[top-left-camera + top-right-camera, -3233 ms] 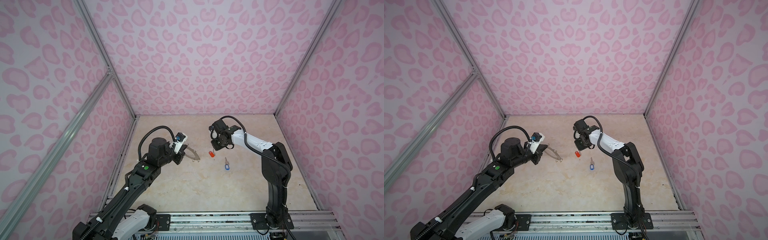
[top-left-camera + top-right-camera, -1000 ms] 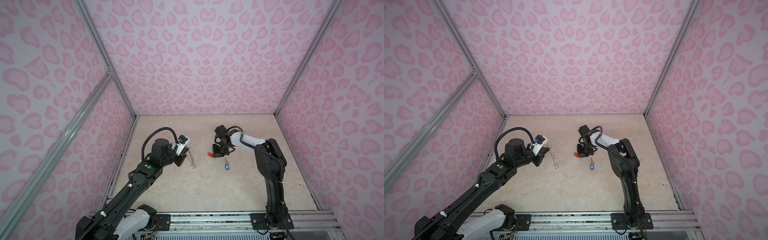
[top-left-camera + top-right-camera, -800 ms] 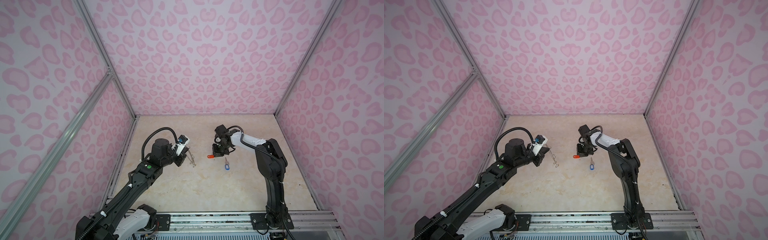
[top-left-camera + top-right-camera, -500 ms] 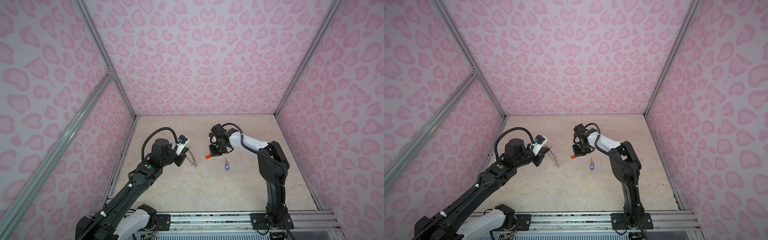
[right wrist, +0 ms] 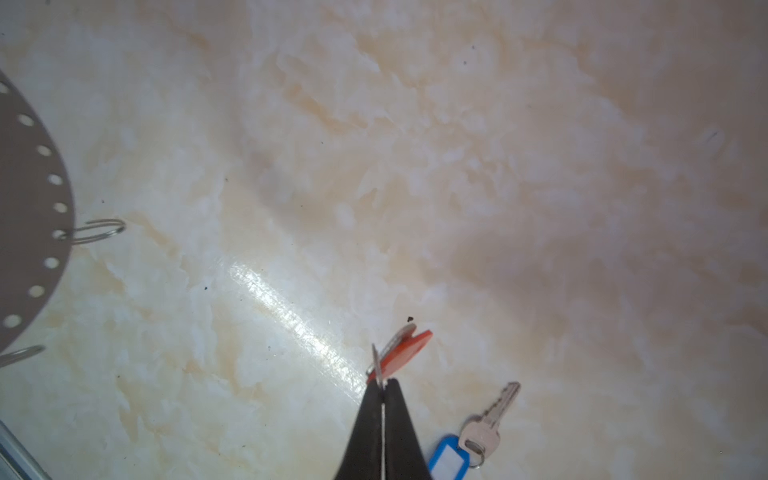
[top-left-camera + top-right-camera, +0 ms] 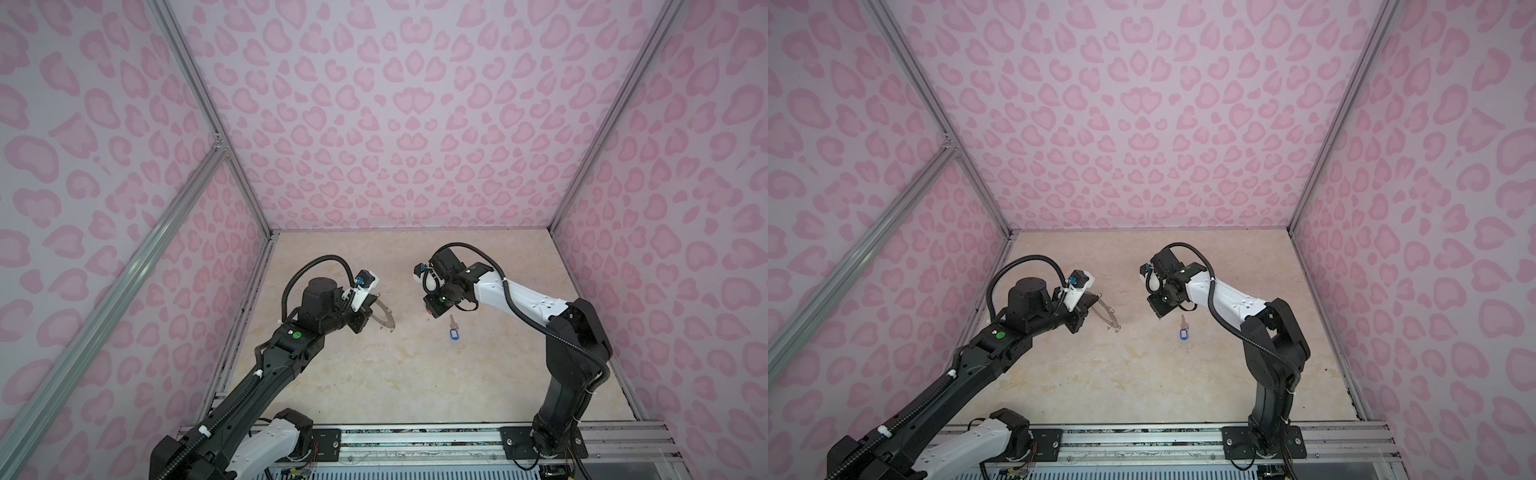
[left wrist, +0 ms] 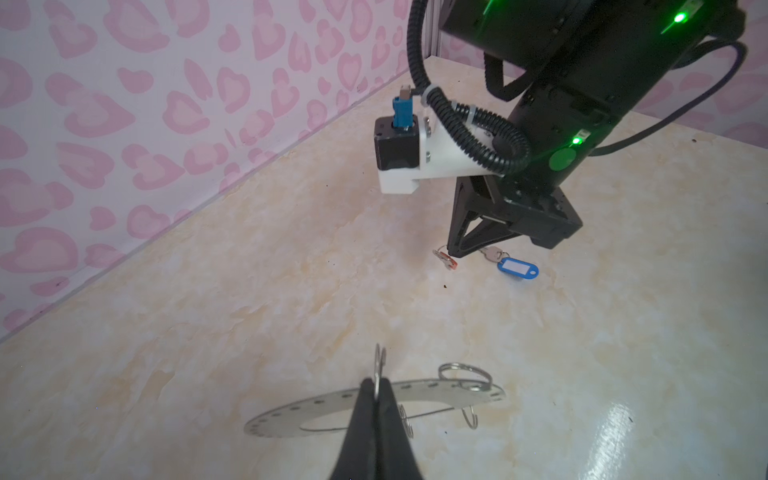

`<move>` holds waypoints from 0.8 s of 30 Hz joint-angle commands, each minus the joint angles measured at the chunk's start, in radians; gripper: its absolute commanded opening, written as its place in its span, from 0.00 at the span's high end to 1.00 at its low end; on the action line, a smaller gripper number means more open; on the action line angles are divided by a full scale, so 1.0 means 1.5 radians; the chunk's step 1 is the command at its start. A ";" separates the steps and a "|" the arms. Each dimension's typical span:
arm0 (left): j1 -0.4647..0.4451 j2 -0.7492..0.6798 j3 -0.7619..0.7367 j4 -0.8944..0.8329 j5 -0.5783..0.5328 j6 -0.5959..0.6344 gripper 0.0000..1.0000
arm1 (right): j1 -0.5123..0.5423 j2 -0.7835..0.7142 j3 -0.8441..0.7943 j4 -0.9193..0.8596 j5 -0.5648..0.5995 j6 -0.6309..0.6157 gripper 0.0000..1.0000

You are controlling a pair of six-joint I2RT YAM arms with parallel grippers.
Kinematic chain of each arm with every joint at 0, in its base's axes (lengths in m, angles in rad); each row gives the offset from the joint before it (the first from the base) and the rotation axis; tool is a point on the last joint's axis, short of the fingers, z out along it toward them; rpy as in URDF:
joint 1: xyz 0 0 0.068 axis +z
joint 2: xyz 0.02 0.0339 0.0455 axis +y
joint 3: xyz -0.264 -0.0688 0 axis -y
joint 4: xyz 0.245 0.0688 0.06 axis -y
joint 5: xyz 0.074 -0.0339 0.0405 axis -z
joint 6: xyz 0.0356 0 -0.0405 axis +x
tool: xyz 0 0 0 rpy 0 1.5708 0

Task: Put the keys on the keyring
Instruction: 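Carry the red-tag key with the right gripper to the keyring held by left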

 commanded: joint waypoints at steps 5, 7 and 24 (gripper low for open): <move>-0.002 0.000 0.005 0.026 0.031 0.005 0.97 | 0.006 -0.030 -0.037 0.032 -0.052 -0.114 1.00; -0.003 -0.001 0.004 0.026 0.031 0.006 0.97 | 0.007 -0.025 -0.036 0.025 -0.053 -0.115 1.00; -0.049 0.046 0.015 0.033 0.052 0.054 0.97 | 0.031 -0.200 -0.181 0.199 -0.148 -0.179 1.00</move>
